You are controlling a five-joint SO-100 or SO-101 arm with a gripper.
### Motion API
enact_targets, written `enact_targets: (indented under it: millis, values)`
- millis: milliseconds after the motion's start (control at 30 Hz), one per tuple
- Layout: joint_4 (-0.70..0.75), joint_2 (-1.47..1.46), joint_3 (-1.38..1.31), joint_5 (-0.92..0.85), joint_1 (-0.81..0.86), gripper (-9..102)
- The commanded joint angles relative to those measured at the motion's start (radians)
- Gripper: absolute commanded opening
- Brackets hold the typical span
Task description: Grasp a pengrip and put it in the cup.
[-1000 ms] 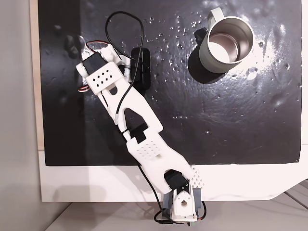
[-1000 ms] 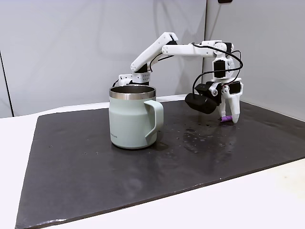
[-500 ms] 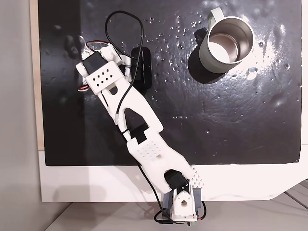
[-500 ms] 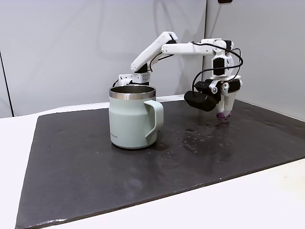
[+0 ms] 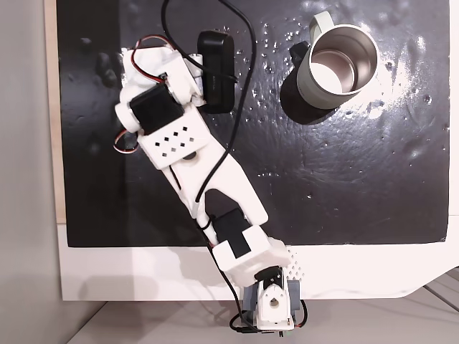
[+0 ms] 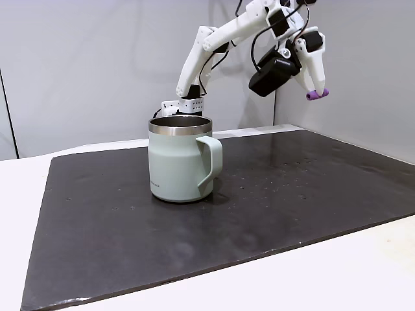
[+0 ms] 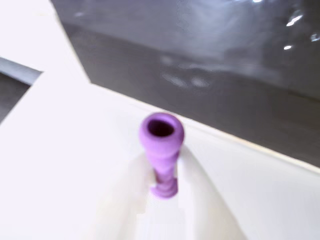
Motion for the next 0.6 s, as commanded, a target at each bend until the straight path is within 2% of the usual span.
enact_targets:
  millis: [0,267,567]
  values:
    - [0.009,0.12,-0.018,-0.021,0.043,0]
    - [0.052,0.199,0.067,-0.023,0.126,0]
    - [0.127,0.308,0.121,-0.044,0.41,0]
